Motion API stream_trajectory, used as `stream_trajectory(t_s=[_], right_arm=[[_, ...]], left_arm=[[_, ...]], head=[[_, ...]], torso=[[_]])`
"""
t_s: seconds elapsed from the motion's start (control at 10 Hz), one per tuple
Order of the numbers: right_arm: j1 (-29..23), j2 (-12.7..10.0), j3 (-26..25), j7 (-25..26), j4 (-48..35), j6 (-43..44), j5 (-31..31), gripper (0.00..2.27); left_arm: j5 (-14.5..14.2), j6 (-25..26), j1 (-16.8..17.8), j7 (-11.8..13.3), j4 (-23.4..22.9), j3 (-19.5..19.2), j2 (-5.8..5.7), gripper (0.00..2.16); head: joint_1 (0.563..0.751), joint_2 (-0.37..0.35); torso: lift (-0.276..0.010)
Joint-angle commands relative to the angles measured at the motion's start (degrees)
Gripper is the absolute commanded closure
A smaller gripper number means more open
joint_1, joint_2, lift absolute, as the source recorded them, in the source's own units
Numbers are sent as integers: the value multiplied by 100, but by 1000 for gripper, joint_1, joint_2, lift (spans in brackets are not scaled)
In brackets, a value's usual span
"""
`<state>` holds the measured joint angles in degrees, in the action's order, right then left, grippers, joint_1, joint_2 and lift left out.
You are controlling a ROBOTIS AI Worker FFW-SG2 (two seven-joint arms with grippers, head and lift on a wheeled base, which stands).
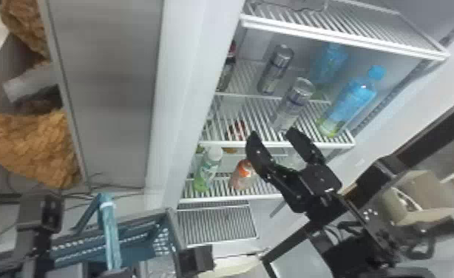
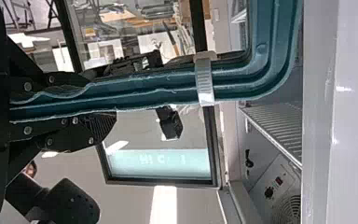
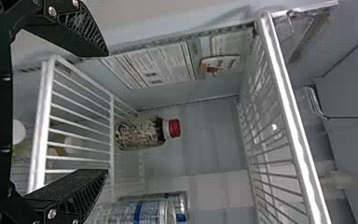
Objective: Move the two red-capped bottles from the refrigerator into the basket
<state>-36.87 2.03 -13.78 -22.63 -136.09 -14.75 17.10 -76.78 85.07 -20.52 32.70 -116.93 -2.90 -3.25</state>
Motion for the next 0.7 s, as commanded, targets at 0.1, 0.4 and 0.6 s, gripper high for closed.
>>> stream_trajectory(t_s=[0.1, 0.4, 0.6], right_arm=[[284, -9, 133, 110, 327, 168, -31, 130], [636, -1, 339, 277, 749, 323, -31, 127], [847, -1, 487, 373, 974, 407, -65, 125]], left_arm=[[0, 0, 0, 0, 0, -7, 0, 1205], [0, 0, 0, -9, 0, 5, 0, 1205], [0, 0, 0, -9, 0, 16, -18, 1205]], head=[[695, -350], [695, -350], [695, -350]], torso=[[0], [0], [0]])
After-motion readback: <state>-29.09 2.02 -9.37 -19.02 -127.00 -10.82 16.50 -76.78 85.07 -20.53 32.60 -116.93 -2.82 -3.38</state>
